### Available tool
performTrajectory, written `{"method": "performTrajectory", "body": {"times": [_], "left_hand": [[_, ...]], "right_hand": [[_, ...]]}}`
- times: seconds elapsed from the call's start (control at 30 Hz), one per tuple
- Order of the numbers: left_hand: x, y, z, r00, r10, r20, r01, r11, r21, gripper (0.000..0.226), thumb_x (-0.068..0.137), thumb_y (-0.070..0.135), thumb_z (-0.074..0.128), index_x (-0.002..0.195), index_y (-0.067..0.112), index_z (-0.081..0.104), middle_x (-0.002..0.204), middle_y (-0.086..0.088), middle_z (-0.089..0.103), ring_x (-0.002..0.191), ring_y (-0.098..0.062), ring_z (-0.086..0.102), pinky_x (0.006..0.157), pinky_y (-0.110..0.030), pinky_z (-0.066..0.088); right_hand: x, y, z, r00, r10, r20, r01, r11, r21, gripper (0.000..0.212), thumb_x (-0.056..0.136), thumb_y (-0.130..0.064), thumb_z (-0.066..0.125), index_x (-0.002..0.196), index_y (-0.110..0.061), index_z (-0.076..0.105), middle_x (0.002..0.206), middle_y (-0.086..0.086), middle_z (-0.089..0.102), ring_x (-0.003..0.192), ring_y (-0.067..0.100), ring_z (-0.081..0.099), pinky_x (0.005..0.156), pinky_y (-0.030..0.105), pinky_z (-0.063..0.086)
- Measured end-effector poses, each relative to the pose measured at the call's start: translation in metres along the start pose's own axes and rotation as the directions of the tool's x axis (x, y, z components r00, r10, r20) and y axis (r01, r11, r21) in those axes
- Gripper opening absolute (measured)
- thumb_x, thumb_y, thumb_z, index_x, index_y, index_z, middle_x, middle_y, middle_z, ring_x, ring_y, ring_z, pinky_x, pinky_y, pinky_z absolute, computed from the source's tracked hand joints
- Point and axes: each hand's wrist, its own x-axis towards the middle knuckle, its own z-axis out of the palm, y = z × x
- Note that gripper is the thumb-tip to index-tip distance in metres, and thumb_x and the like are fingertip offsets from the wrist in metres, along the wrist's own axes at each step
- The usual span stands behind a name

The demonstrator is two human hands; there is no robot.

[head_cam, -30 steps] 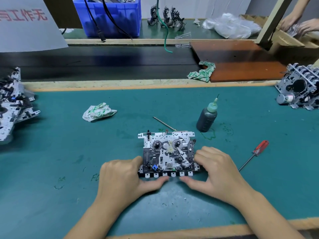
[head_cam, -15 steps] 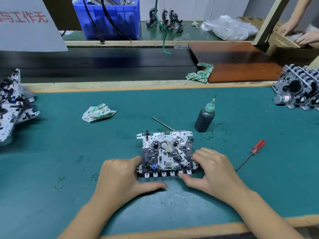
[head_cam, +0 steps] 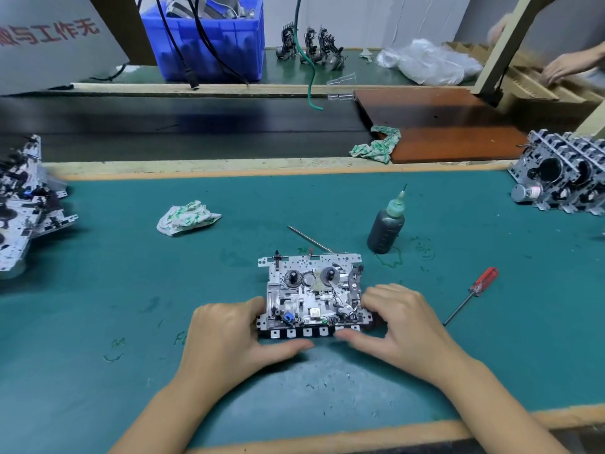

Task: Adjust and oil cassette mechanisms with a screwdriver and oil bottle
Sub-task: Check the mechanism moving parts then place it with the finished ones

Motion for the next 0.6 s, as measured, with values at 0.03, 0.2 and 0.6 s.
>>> {"method": "performTrajectory", "body": {"times": [0.03, 0.2, 0.6], "left_hand": [[0.0, 0.0, -0.004, 1.0, -0.012, -0.023, 0.011, 0.998, -0.065, 0.072, 0.066, 0.086, 0.042, 0.049, 0.016, 0.041, 0.033, 0.003, 0.035, 0.034, -0.019, 0.033, 0.039, -0.022, 0.033], [0.005, 0.001, -0.013, 0.973, -0.174, -0.152, 0.085, 0.88, -0.466, 0.068, 0.084, 0.076, 0.036, 0.053, 0.016, 0.04, 0.039, -0.002, 0.029, 0.041, -0.007, 0.024, 0.045, -0.031, 0.03], [0.012, 0.002, -0.025, 0.952, -0.264, -0.152, 0.249, 0.962, -0.11, 0.056, 0.082, 0.067, 0.032, 0.052, 0.02, 0.041, 0.046, 0.005, 0.041, 0.05, -0.012, 0.04, 0.048, -0.029, 0.03]], "right_hand": [[0.002, -0.001, -0.002, 0.999, 0.042, 0.019, -0.044, 0.995, 0.088, 0.052, 0.078, -0.058, 0.053, 0.057, -0.015, 0.033, 0.054, -0.005, 0.03, 0.052, 0.017, 0.03, 0.054, 0.03, 0.028], [0.013, -0.016, -0.011, 0.936, 0.309, 0.168, -0.344, 0.705, 0.62, 0.06, 0.077, -0.066, 0.047, 0.041, -0.019, 0.055, 0.043, 0.005, 0.051, 0.044, 0.011, 0.045, 0.052, 0.02, 0.036], [0.014, -0.022, -0.016, 0.895, 0.414, 0.168, -0.445, 0.851, 0.278, 0.076, 0.067, -0.082, 0.028, 0.05, -0.014, 0.057, 0.045, 0.002, 0.047, 0.046, 0.011, 0.044, 0.053, 0.022, 0.033]]}}
